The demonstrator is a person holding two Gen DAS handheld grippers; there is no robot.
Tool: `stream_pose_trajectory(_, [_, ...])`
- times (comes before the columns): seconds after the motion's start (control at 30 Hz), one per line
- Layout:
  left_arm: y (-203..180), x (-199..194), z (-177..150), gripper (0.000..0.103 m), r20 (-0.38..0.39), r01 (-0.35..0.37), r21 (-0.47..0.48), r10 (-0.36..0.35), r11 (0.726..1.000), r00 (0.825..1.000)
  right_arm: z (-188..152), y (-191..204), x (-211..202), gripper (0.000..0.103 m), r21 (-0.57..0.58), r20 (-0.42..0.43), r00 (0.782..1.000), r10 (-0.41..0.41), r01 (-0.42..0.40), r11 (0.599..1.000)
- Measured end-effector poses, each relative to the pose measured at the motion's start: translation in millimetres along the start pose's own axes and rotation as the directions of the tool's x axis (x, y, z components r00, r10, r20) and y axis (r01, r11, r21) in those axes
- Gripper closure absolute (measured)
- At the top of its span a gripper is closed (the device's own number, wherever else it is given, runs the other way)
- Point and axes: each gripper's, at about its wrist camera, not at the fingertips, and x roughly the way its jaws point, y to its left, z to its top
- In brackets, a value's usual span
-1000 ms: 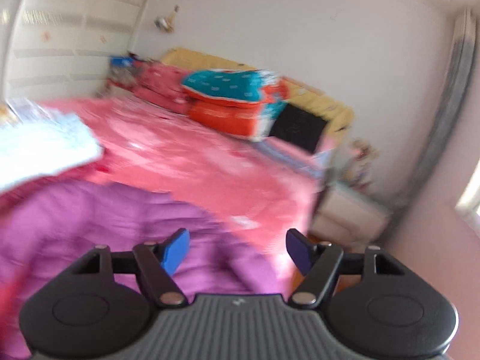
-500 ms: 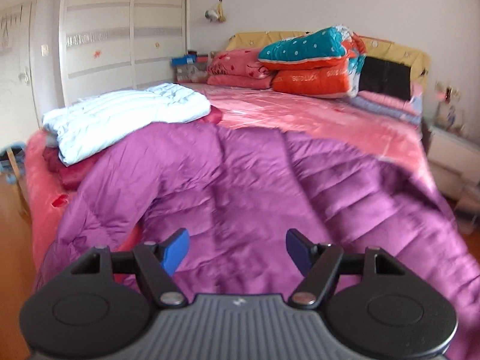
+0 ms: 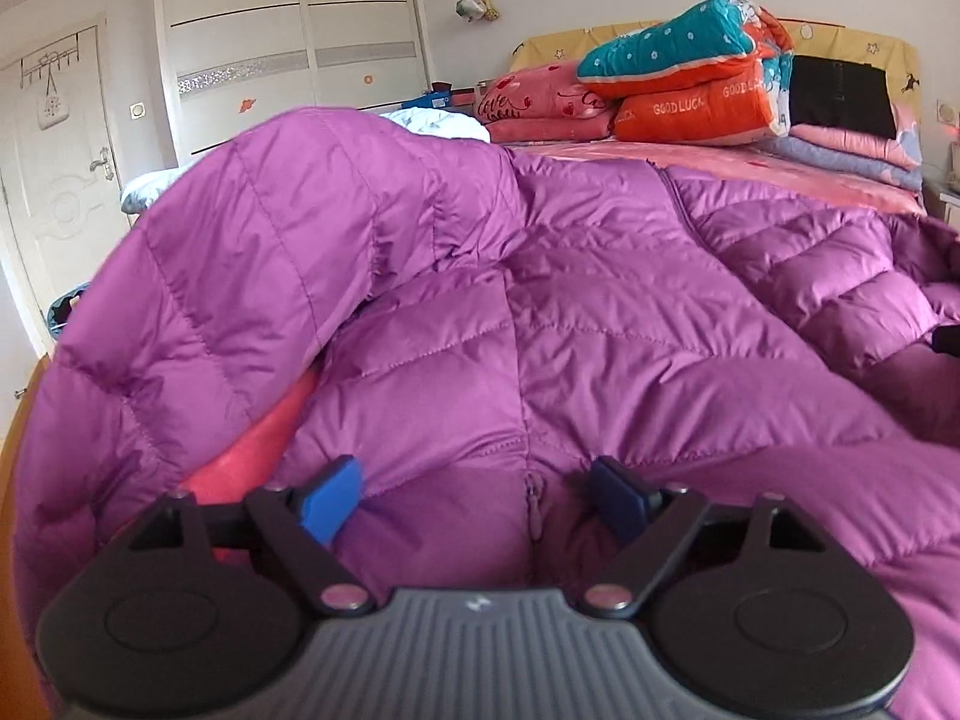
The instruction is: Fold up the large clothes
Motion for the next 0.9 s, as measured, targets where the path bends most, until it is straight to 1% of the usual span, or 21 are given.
stream_pose_trajectory(0.07, [1, 6, -2, 0.012, -0.007, 0.002, -0.009, -0.002, 1.000, 1.000, -3, 5, 6, 0.000, -0.012, -0.013, 1.000, -0.005, 0.005, 1.000])
stream_pose_trajectory(0.17, [5, 16, -6, 0.006, -0.029, 0.010, -0.032, -0.011, 0.999, 1.000, -5, 9, 22, 0.000, -0.019, -0.028, 1.000, -0.007, 0.006, 1.000])
stream_pose_trajectory(0.3, [5, 19, -8, 0.005, -0.043, 0.013, -0.041, -0.014, 0.999, 0.999, -4, 11, 34, 0.000, -0.009, -0.034, 0.999, 0.008, -0.008, 1.000])
stream_pose_trajectory(0.47, [4, 16, -2, 0.005, -0.061, 0.020, -0.047, -0.023, 0.999, 0.998, 1, 7, 28, 0.000, 0.001, -0.046, 0.999, 0.028, -0.028, 1.000])
stream_pose_trajectory(0.53, [7, 10, 1, 0.005, -0.069, 0.026, -0.054, -0.029, 0.998, 0.997, 4, -2, 17, 0.000, 0.045, -0.037, 0.998, 0.041, -0.039, 0.998])
stream_pose_trajectory(0.63, [11, -2, 6, 0.006, -0.076, 0.032, -0.087, -0.039, 0.996, 0.996, 7, -26, -6, 0.000, 0.183, 0.014, 0.998, 0.055, -0.056, 0.982])
stream_pose_trajectory(0.7, [14, -12, 10, 0.006, -0.077, 0.043, -0.115, -0.052, 0.992, 0.996, 8, -50, -23, 0.000, 0.287, 0.054, 0.998, 0.044, -0.058, 0.956])
stream_pose_trajectory(0.77, [15, -23, 17, 0.007, -0.076, 0.057, -0.130, -0.068, 0.990, 0.995, 6, -77, -41, 0.000, 0.409, 0.090, 0.996, 0.017, -0.053, 0.911])
stream_pose_trajectory(0.83, [12, -34, 28, 0.008, -0.069, 0.073, -0.132, -0.083, 0.989, 0.994, 1, -108, -53, 0.000, 0.534, 0.110, 0.994, -0.014, -0.048, 0.844])
stream_pose_trajectory(0.9, [8, -47, 41, 0.008, -0.056, 0.100, -0.132, -0.108, 0.986, 0.993, -7, -140, -61, 0.000, 0.649, 0.108, 0.993, -0.043, -0.038, 0.760])
